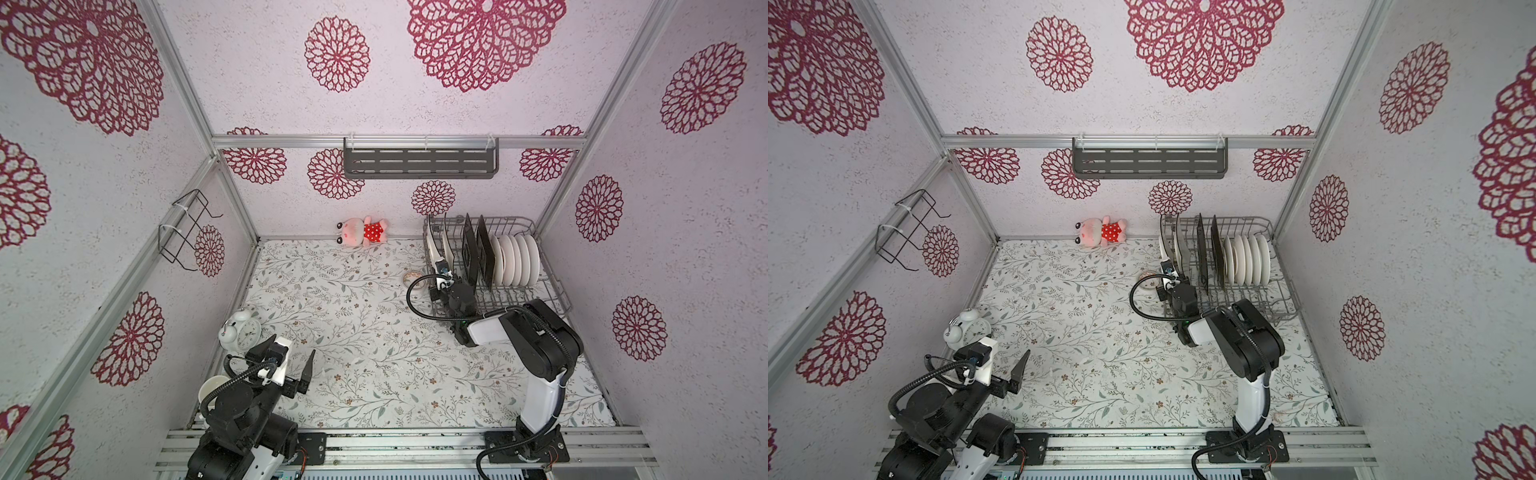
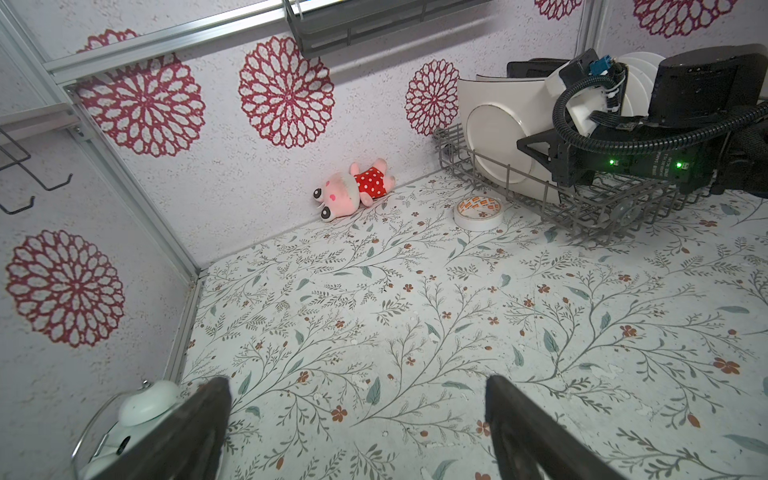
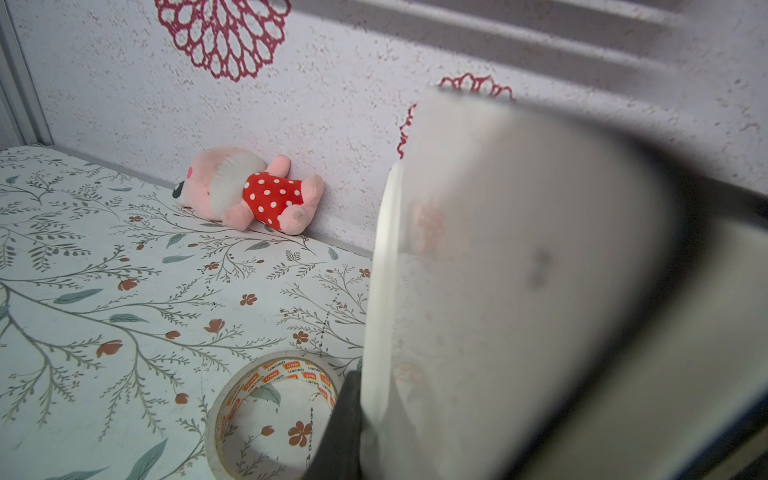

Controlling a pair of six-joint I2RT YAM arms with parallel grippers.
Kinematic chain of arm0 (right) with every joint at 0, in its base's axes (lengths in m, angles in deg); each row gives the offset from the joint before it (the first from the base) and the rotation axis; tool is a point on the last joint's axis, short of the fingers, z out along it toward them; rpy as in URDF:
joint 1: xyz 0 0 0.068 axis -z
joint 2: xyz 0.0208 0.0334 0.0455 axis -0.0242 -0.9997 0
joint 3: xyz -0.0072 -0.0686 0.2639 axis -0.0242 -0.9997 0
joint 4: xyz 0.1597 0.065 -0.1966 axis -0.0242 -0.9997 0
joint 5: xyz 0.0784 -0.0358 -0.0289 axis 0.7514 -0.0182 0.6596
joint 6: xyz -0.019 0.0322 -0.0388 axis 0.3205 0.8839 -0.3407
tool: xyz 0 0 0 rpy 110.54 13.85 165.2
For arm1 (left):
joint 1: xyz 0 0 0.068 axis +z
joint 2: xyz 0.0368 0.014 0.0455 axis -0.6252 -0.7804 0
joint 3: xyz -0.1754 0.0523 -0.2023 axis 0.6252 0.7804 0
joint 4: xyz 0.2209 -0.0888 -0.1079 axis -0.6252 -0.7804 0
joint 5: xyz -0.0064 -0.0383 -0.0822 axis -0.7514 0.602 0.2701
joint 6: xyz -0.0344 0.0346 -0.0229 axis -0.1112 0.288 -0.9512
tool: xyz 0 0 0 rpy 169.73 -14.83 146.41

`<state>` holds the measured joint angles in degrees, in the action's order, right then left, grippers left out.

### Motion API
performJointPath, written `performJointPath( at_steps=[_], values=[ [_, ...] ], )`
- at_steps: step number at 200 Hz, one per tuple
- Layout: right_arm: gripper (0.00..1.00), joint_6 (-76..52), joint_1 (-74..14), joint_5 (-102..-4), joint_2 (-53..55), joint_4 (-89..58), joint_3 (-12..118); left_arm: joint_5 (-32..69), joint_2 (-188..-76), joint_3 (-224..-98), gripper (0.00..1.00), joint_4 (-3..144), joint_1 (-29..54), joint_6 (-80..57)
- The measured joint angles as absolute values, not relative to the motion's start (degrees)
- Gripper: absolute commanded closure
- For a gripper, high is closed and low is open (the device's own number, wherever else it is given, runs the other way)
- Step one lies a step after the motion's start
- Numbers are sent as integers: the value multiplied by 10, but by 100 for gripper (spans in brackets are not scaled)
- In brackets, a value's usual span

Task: Unload the plates from the dish rack
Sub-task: 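Close the right gripper on the square white plate's rim, then lift the square white plate out of the rack with the right gripper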

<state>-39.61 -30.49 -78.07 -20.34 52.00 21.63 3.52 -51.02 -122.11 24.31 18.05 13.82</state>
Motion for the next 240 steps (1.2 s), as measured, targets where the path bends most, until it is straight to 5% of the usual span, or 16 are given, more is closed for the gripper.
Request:
performJointPath(
  at_steps=[240],
  values=[
    [95, -323, -274, -717, -109, 456, 191, 41, -510, -1221, 3, 243, 180, 143]
  ],
)
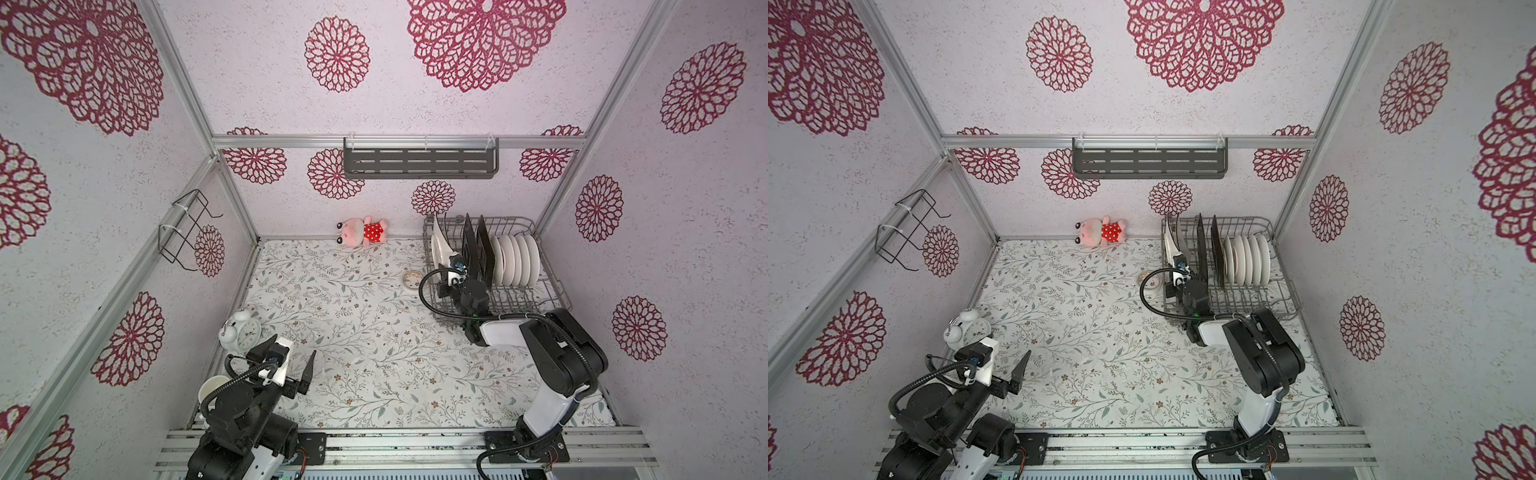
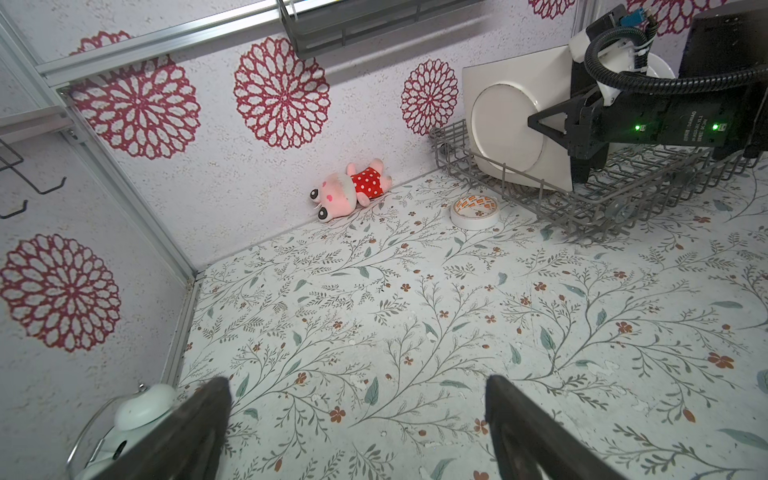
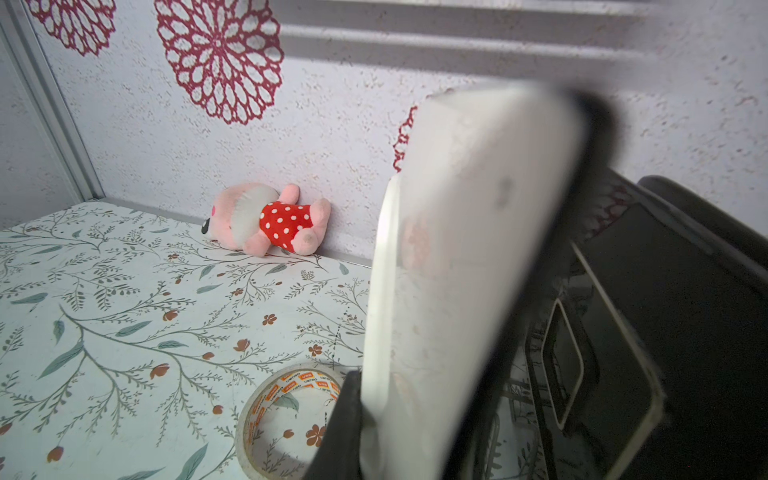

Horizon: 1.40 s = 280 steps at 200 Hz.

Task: Unload the plates from the dish rack
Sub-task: 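Lift the square white plate out of the rack with the right gripper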

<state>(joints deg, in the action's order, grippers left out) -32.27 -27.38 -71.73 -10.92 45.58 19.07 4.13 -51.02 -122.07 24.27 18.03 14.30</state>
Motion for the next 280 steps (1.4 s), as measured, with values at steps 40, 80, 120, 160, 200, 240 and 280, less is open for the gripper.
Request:
performJointPath(
  at_steps=[40, 80, 120, 160, 200, 240, 280],
  values=[
    [96, -323, -273, -687, -62, 421, 191, 47, -510, -1221, 2, 242, 180, 147],
    [98, -331, -275, -649, -3, 371, 191, 56, -510, -1221, 3, 240, 180, 150],
    [99, -382, -282, -586, 59, 236, 228, 59, -510, -1221, 3, 238, 180, 151],
    [98, -480, -311, -521, 122, 114, 249, 68, -510, -1221, 3, 235, 180, 151],
    [98, -582, -351, -482, 176, 20, 249, 69, -510, -1221, 3, 232, 180, 153],
    [99, -698, -425, -523, 182, -79, 260, 71, -510, -1221, 3, 228, 180, 153],
    [100, -800, -494, -571, 183, -129, 256, 71, -510, -1221, 3, 226, 180, 153]
  ],
)
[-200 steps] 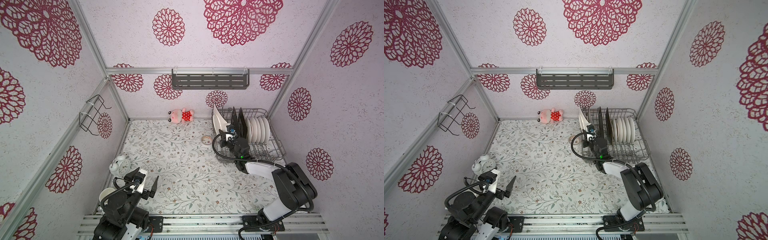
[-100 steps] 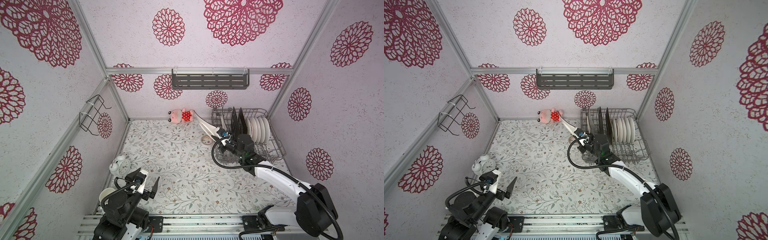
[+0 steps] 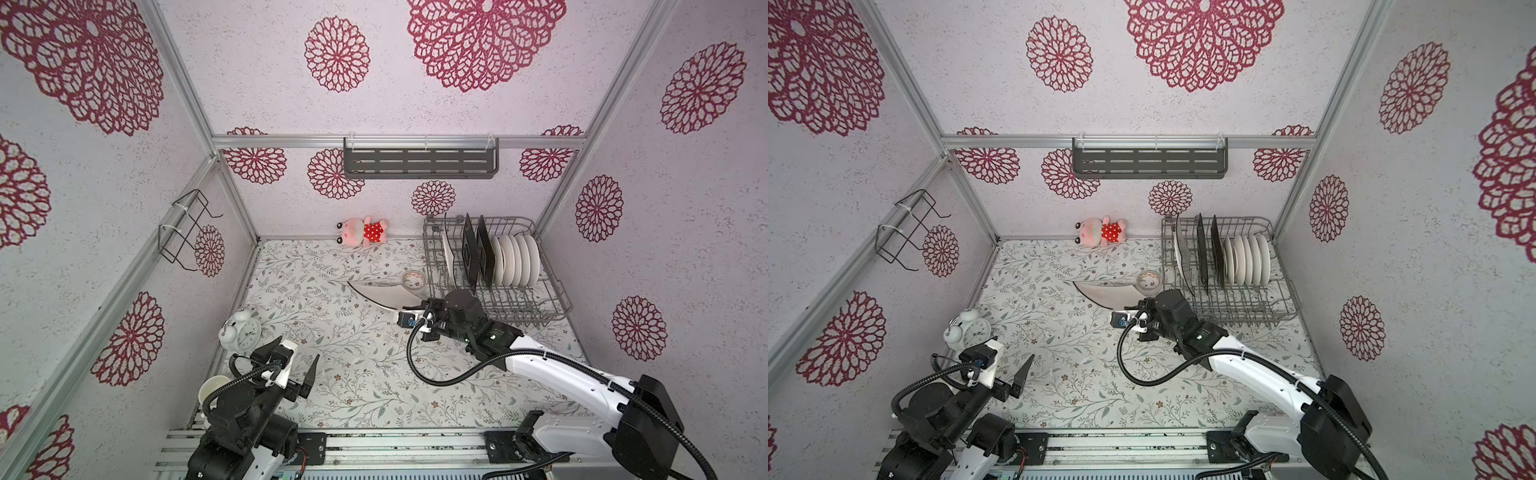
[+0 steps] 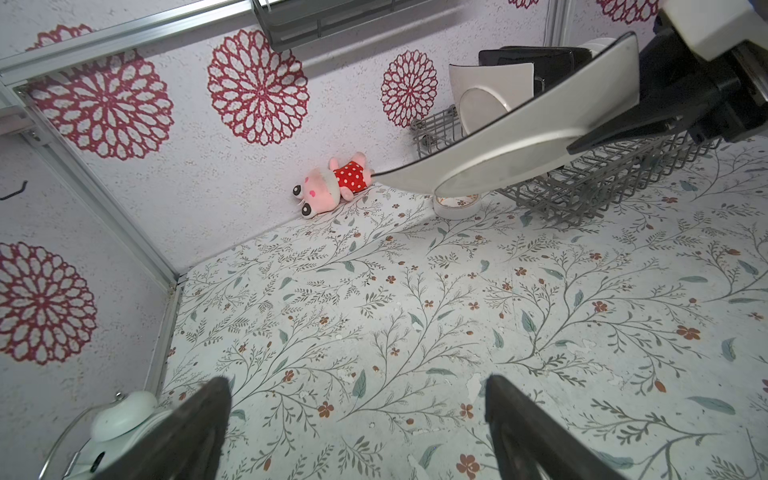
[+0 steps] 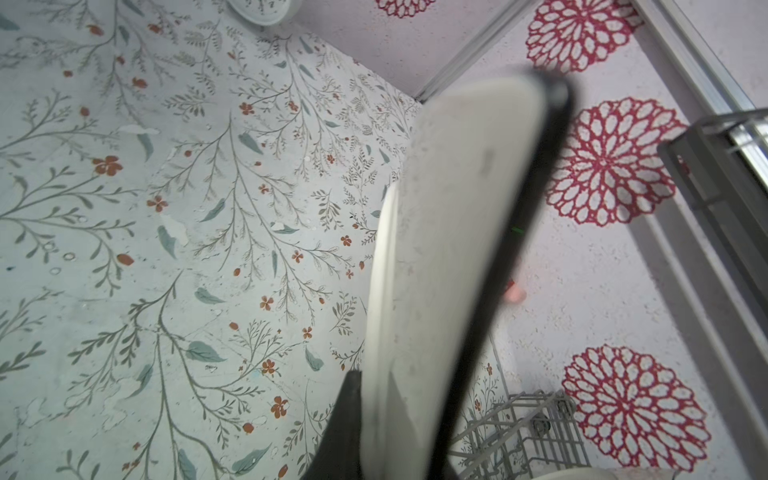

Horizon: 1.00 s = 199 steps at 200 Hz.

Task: Unload the plates from the dish rack
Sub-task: 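Lift the square white plate out of the rack with the right gripper, then lower the square white plate flat onto the table nearer the robot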

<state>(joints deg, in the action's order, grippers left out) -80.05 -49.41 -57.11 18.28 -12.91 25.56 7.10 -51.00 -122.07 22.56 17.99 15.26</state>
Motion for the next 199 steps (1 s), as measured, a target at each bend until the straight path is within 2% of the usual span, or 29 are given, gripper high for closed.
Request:
performJointPath(
  at_steps=[35, 95, 160, 199],
  values=[
    [100, -859, -530, -609, 192, -141, 241, 82, -510, -1221, 3, 223, 180, 152],
    [100, -908, -650, -760, 192, -236, 255, 93, -510, -1222, 2, 217, 180, 152],
    [100, -880, -809, -973, 190, -257, 255, 102, -510, -1235, 3, 210, 180, 145],
    [100, -785, -871, -1089, 158, -243, 258, 113, -510, -1239, 3, 205, 180, 144]
  ],
)
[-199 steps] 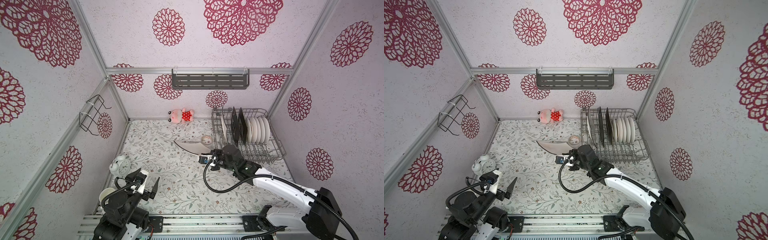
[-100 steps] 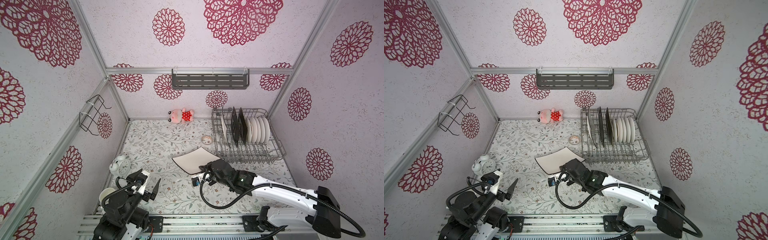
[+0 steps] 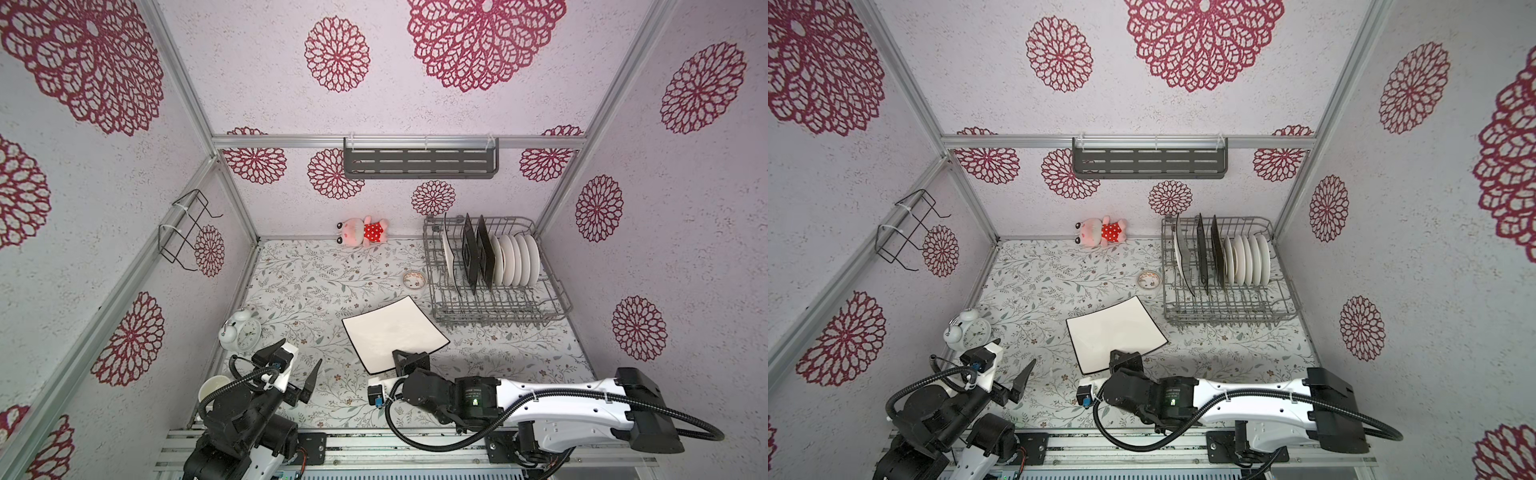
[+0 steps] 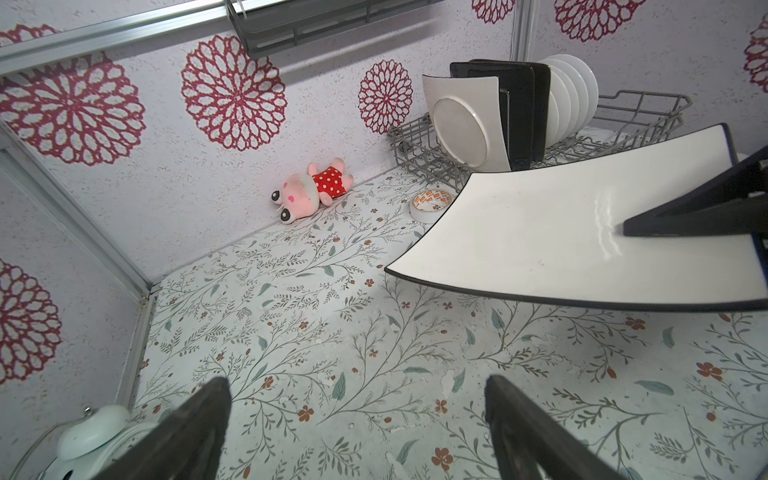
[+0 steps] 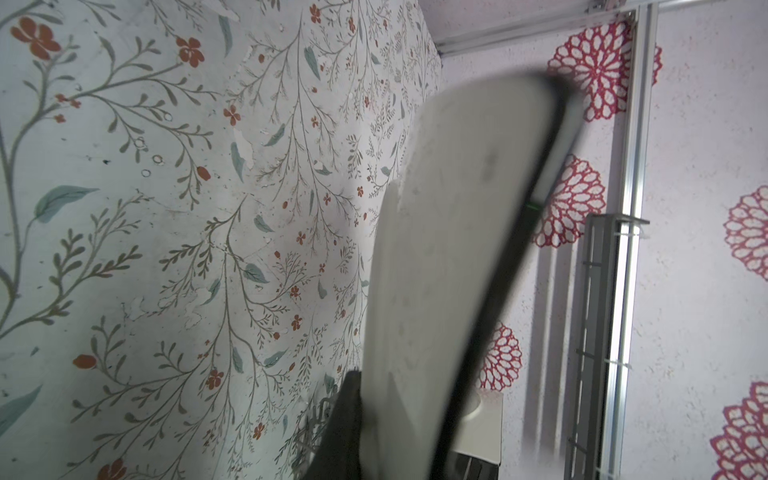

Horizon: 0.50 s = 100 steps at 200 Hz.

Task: Unload the plates from the dish rack
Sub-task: 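Lower the square white plate flat onto the table nearer the robot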

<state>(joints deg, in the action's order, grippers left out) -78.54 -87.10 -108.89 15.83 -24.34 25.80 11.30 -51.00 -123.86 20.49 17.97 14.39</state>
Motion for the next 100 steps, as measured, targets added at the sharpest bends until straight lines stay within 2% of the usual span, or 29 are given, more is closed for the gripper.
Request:
performJointPath(
  at_steps=[54, 100],
  values=[
    [100, -577, -954, -1185, 66, -342, 303, 117, -510, -1243, 3, 197, 179, 137],
    [100, -397, -996, -1208, -10, -452, 348, 117, -510, -1249, 3, 191, 177, 129]
  ],
)
